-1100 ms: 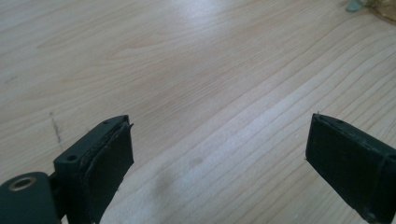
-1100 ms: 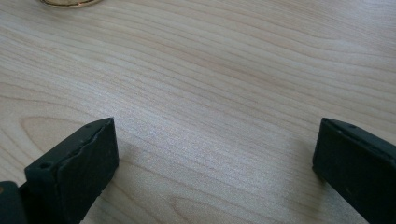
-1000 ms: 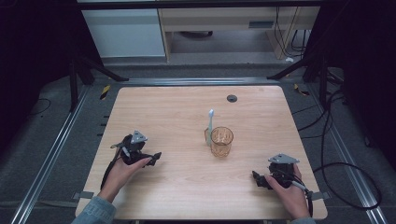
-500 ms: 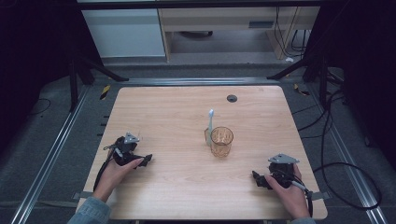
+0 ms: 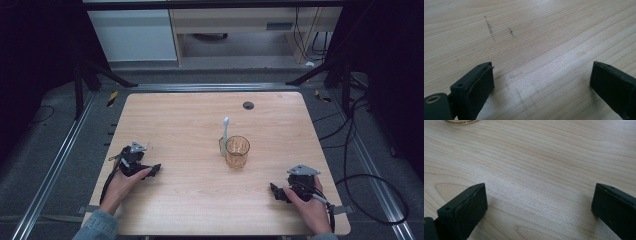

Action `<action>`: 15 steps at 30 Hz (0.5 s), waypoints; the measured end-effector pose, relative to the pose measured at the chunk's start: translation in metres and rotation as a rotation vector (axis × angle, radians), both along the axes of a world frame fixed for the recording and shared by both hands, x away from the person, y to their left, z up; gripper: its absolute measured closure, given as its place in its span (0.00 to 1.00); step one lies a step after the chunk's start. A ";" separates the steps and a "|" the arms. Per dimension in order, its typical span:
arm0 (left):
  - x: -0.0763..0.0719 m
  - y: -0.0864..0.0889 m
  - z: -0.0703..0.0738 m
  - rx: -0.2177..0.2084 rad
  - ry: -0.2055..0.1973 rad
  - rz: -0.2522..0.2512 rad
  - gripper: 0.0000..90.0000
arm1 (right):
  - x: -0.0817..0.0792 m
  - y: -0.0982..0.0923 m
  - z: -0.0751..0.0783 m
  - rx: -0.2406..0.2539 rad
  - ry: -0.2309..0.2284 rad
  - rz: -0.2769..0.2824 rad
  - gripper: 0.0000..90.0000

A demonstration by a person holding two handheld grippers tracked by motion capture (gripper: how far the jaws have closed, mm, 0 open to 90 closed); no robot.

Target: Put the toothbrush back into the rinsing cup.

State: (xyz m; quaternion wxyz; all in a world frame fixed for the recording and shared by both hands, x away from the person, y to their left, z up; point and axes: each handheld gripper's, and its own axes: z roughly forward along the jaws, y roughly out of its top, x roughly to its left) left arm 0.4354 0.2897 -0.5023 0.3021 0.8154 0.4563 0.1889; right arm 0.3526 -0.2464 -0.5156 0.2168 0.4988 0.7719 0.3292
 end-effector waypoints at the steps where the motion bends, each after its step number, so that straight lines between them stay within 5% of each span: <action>1: 0.000 0.000 -0.001 -0.005 -0.002 0.002 0.04 | 0.000 0.000 0.000 0.000 0.000 0.000 0.01; 15: -0.003 0.001 -0.007 -0.040 -0.056 0.021 0.01 | 0.000 0.000 0.000 0.000 0.000 0.000 0.01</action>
